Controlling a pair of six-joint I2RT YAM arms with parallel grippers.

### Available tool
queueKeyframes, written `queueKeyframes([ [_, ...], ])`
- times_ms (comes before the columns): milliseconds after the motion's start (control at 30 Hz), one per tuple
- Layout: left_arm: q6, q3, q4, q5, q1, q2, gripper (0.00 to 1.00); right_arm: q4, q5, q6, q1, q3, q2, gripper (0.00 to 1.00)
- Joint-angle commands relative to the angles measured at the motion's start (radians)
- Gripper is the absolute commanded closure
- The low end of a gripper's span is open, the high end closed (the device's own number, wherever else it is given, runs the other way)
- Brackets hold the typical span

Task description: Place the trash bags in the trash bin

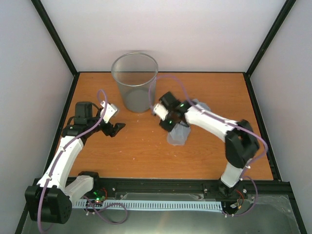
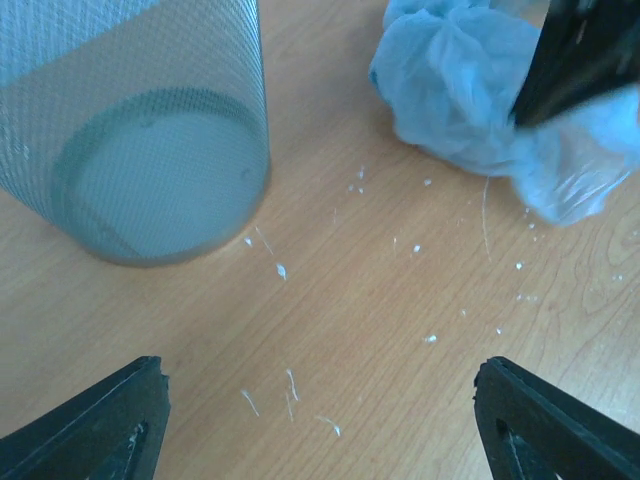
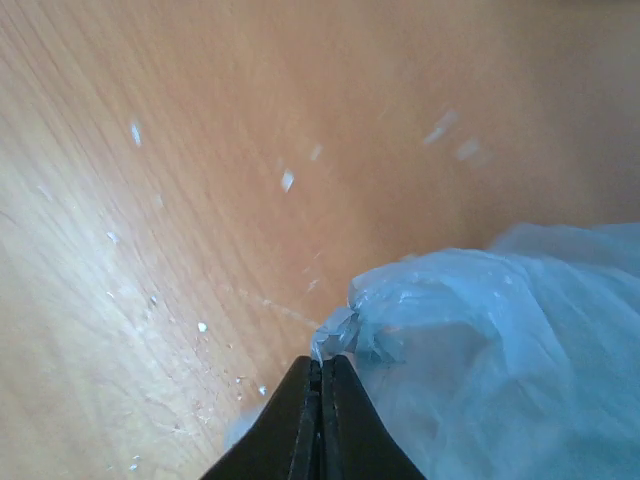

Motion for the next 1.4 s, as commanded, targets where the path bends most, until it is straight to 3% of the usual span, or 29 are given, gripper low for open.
queueKeyframes([
  [0, -0.021, 0.094, 0.013, 0.049, 0.009, 0.021, 0.15, -0.117, -0.173, -0.009, -0.147, 0.170, -0.224, 0.97],
  [100, -0.071, 0.124, 0.029, 0.084, 0.009, 0.040, 0.16, -0.167, -0.263, -0.007, -0.276, 0.245, -0.351, 0.97],
  [200, -0.122, 0.158, 0.054, 0.112, 0.005, 0.066, 0.17, -0.192, -0.305, -0.062, -0.318, 0.264, -0.475, 0.97],
  [333, -0.155, 0.216, 0.055, 0.142, -0.004, 0.102, 0.18, -0.100, -0.275, -0.062, -0.320, 0.040, -0.700, 0.97],
  [500, -0.193, 0.231, 0.049, 0.164, -0.053, 0.151, 0.18, -0.090, -0.199, -0.070, -0.321, -0.249, -0.815, 0.97],
  [700, -0.308, 0.176, 0.123, 0.198, -0.119, 0.214, 0.17, -0.029, -0.168, 0.040, -0.328, -0.355, -0.818, 0.97],
  [867, -0.408, 0.143, 0.195, 0.242, -0.175, 0.305, 0.18, -0.018, -0.209, 0.115, -0.433, -0.397, -0.791, 0.97],
  [1367, -0.487, 0.126, 0.473, 0.227, -0.317, 0.638, 0.39, 0.020, -0.045, 0.149, -0.656, -0.439, -0.682, 0.97],
])
